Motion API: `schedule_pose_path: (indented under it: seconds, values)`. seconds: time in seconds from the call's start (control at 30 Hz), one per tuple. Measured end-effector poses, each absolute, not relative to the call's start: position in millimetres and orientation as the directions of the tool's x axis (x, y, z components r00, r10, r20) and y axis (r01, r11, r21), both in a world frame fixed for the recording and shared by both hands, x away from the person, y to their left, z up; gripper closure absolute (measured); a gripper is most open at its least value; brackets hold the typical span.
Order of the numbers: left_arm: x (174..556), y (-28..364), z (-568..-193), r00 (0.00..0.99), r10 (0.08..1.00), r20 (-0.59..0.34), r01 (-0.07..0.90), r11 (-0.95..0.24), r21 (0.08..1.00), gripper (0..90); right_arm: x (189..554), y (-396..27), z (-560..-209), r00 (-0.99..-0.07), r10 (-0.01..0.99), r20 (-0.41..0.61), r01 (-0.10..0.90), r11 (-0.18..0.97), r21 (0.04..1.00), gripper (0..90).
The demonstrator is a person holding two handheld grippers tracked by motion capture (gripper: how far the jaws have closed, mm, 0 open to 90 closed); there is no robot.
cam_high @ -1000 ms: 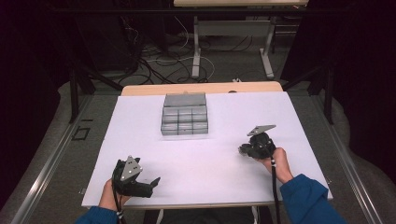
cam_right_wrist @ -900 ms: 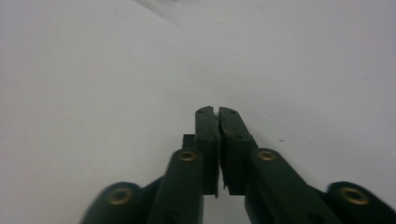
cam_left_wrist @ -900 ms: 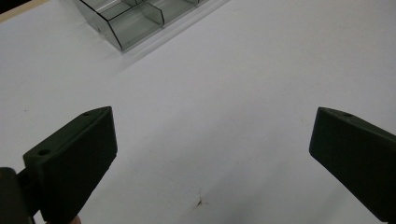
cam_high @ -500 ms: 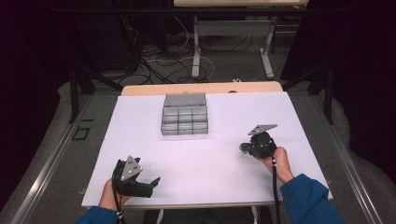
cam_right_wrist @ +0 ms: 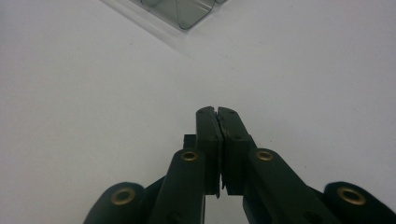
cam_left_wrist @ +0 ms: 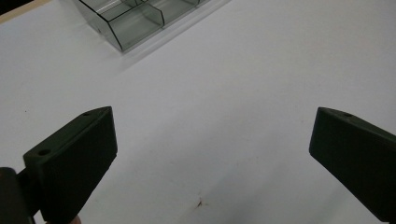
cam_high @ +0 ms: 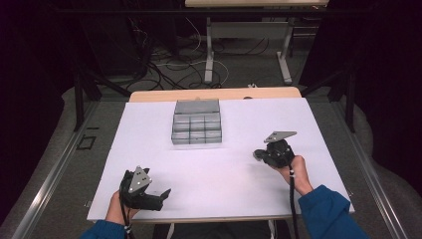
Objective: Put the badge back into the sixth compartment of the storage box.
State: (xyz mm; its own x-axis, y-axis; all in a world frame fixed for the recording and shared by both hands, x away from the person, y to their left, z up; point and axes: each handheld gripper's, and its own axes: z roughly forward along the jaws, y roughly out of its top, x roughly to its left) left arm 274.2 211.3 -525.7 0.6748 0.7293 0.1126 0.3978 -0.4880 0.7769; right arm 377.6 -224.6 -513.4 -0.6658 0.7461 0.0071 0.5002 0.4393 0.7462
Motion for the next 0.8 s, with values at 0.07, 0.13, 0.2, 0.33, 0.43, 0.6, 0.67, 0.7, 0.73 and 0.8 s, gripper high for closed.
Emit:
schedule_pose_path:
  seconds: [0.07,0.13,0.2,0.33,0.43,0.6,0.67,0.7,0.73,0.8]
  values:
    - [274.0,211.0,-525.9,0.675,0.73,0.108,0.401,-0.486,0.776,0.7,377.0,-223.3,-511.1,-0.669,0.743,0.014,0.504,0.439,0.744,88.5]
    - [274.1,210.6,-526.3,0.674,0.731,0.108,0.4,-0.483,0.779,0.7,376.5,-222.5,-509.5,-0.67,0.742,0.013,0.496,0.435,0.752,88.4]
    - [274.0,210.4,-526.2,0.674,0.731,0.106,0.402,-0.483,0.778,0.7,376.2,-221.6,-507.9,-0.669,0.743,0.01,0.489,0.429,0.759,88.4]
    - [274.7,210.6,-526.1,0.673,0.73,0.117,0.394,-0.489,0.778,0.7,375.8,-219.7,-505.2,-0.674,0.739,0.016,0.484,0.425,0.765,88.4]
    - [274.9,210.5,-526.0,0.674,0.729,0.12,0.393,-0.491,0.777,0.7,376.2,-218.3,-504.7,-0.679,0.734,0.009,0.477,0.432,0.766,88.5]
    - [274.7,210.6,-526.0,0.676,0.728,0.113,0.396,-0.488,0.778,0.7,377.9,-209.9,-503.1,-0.692,0.722,0.007,0.47,0.443,0.763,88.5]
    - [274.8,210.6,-526.2,0.676,0.728,0.113,0.395,-0.487,0.778,0.7,378.9,-206.0,-503.2,-0.694,0.72,0.001,0.459,0.441,0.771,88.4]
    - [274.7,210.4,-526.3,0.676,0.729,0.109,0.398,-0.486,0.778,0.7,379.2,-204.2,-502.6,-0.698,0.716,0.01,0.466,0.444,0.765,88.5]
    - [275.0,210.8,-526.1,0.676,0.727,0.118,0.392,-0.491,0.778,0.7,379.6,-202.4,-502.7,-0.699,0.715,0.008,0.462,0.443,0.769,88.5]
    - [274.8,210.7,-526.1,0.677,0.728,0.112,0.396,-0.487,0.779,0.7,380.9,-199.0,-502.5,-0.704,0.711,0.007,0.455,0.442,0.773,88.5]
